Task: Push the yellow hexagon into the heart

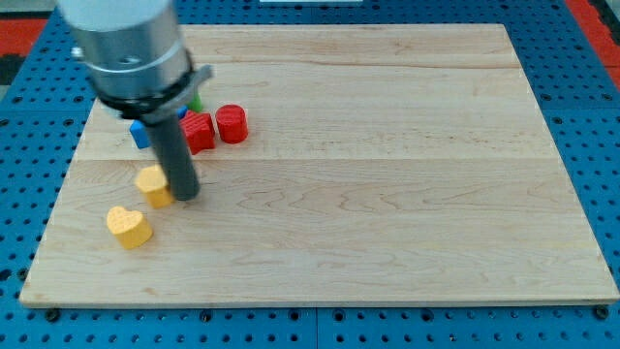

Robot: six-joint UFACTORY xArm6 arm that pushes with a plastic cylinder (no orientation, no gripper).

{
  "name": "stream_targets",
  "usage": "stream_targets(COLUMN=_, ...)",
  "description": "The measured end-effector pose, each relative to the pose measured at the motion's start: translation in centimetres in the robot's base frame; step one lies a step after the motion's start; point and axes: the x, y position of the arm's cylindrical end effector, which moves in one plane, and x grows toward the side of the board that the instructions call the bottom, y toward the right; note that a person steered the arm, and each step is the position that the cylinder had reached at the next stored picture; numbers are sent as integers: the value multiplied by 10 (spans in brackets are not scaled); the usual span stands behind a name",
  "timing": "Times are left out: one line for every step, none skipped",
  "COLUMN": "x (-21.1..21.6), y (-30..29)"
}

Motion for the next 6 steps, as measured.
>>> stream_targets(x=-22, y=21)
stream_targets(x=-37, y=-25)
stream_targets(x=-31, y=-45)
stream_targets(x=2, y=-28)
stream_targets(x=10, y=-18)
stream_targets(x=21, y=44)
